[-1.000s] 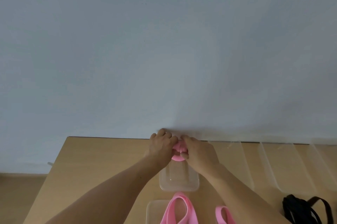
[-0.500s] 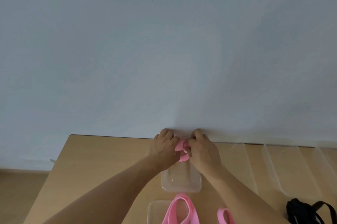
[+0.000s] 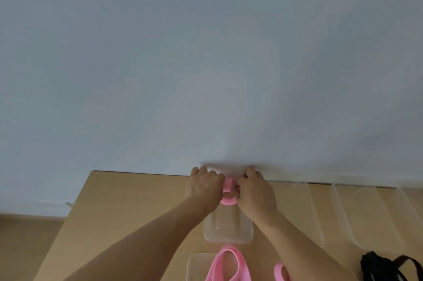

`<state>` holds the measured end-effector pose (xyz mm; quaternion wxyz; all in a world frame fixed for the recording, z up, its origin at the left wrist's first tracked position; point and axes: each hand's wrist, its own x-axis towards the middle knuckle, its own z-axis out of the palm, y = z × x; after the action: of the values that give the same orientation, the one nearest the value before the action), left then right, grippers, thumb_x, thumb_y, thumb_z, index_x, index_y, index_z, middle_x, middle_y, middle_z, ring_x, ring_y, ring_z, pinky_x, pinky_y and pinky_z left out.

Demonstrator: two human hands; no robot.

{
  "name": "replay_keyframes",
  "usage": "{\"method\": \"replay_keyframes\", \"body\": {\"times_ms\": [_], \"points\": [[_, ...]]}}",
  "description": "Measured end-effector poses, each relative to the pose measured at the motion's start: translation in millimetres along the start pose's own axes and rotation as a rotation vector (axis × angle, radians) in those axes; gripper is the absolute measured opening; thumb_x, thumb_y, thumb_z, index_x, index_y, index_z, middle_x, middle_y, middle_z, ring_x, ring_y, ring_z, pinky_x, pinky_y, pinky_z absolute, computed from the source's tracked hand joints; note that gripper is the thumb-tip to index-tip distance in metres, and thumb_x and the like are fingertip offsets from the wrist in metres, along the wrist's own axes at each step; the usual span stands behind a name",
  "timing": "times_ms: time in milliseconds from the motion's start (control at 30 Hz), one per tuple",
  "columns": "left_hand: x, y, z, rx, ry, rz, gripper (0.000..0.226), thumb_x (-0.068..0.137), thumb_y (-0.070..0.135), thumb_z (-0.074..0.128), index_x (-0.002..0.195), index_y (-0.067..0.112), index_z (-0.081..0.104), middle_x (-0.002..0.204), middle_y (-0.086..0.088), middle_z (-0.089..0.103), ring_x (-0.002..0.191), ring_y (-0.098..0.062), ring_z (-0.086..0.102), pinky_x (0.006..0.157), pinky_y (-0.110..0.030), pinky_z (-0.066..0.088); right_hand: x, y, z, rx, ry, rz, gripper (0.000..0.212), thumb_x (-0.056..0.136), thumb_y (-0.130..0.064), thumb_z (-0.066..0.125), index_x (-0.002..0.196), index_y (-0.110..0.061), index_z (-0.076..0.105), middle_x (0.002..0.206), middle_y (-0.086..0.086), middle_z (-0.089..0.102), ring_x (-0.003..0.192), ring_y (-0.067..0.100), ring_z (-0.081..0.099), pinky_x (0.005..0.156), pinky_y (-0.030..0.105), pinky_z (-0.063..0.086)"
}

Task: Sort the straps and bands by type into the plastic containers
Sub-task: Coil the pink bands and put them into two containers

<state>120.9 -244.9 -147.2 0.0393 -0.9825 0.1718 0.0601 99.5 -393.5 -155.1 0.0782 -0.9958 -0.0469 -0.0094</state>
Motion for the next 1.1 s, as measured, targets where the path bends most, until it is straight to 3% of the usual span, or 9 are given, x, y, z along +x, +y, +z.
{"method": "replay_keyframes", "body": {"times_ms": [67,167,267,467,667,800,967,1100], "points": [[-3.6,-0.6,-0.4,-0.054,0.02,-0.007,0.025,0.092,0.026,0.045,0.111,0.021,0.06,0.103,0.0,0.065,0.101,-0.026,0.05,0.083,-0.033,0.027,-3.0,1.6,-2.9,0.027,0.02,-0.011,0.01,0.071,-0.029,0.077,0.075,-0.023,0.07,0.085,0.0,0.054,0.073,0.023,0.059,0.048,0.029,0.041],[-8.2,-4.2,2.4,-0.1,0.054,-0.021,0.028,0.091,0.031,0.046,0.113,0.023,0.062,0.103,0.004,0.065,0.103,-0.023,0.05,0.085,-0.031,0.028,-6.0,3.0,-4.6,0.027,0.066,-0.029,0.022,0.056,-0.027,0.087,0.066,-0.025,0.067,0.077,-0.003,0.053,0.062,0.018,0.057,0.039,0.027,0.041],[-7.9,-3.8,-1.0,-0.192,0.083,-0.055,0.029,0.093,0.039,0.048,0.116,0.027,0.06,0.107,0.007,0.063,0.105,-0.02,0.051,0.088,-0.03,0.032,-7.3,4.8,-4.5,0.038,0.11,-0.042,0.018,0.06,-0.028,0.084,0.068,-0.025,0.069,0.08,-0.004,0.054,0.067,0.018,0.057,0.041,0.027,0.046],[-14.6,-4.6,-9.6,-0.29,0.112,-0.075,0.029,0.093,0.035,0.049,0.119,0.026,0.057,0.11,0.008,0.061,0.105,-0.017,0.051,0.09,-0.027,0.035,-11.4,5.4,-11.9,0.063,0.155,-0.042,0.013,0.07,-0.03,0.08,0.075,-0.022,0.072,0.084,-0.003,0.058,0.074,0.018,0.059,0.051,0.026,0.05],[-50.9,-12.1,-25.5,-0.371,0.103,-0.093,0.034,0.096,0.032,0.048,0.128,0.026,0.055,0.118,0.005,0.057,0.111,-0.015,0.05,0.089,-0.024,0.038,-28.3,-5.2,-30.3,0.154,0.076,-0.083,0.019,0.087,-0.03,0.06,0.099,-0.019,0.07,0.104,-0.001,0.058,0.097,0.021,0.057,0.076,0.03,0.052],[-86.3,-17.8,-29.4,-0.38,0.102,-0.174,0.038,0.094,0.033,0.051,0.13,0.024,0.055,0.13,0.005,0.052,0.122,-0.017,0.044,0.097,-0.028,0.038,-47.1,-20.1,-51.0,0.212,-0.004,-0.148,0.029,0.097,-0.036,0.049,0.121,-0.025,0.061,0.122,-0.004,0.053,0.115,0.016,0.05,0.092,0.026,0.043],[-122.7,-22.6,-35.9,-0.351,0.023,-0.169,0.04,0.094,0.034,0.052,0.133,0.025,0.052,0.136,0.003,0.047,0.127,-0.018,0.04,0.102,-0.032,0.037,-80.1,-39.0,-72.1,0.234,0.046,-0.131,0.028,0.096,-0.033,0.05,0.118,-0.02,0.061,0.119,-0.002,0.056,0.11,0.019,0.055,0.083,0.028,0.044],[-144.4,-24.8,-36.3,-0.377,-0.016,-0.093,0.04,0.095,0.033,0.052,0.134,0.024,0.051,0.136,0.002,0.047,0.128,-0.018,0.04,0.103,-0.033,0.038,-110.3,-56.7,-74.1,0.221,-0.12,-0.032,0.022,0.095,-0.035,0.049,0.104,-0.024,0.066,0.102,-0.006,0.069,0.089,0.016,0.064,0.075,0.031,0.052]]}}
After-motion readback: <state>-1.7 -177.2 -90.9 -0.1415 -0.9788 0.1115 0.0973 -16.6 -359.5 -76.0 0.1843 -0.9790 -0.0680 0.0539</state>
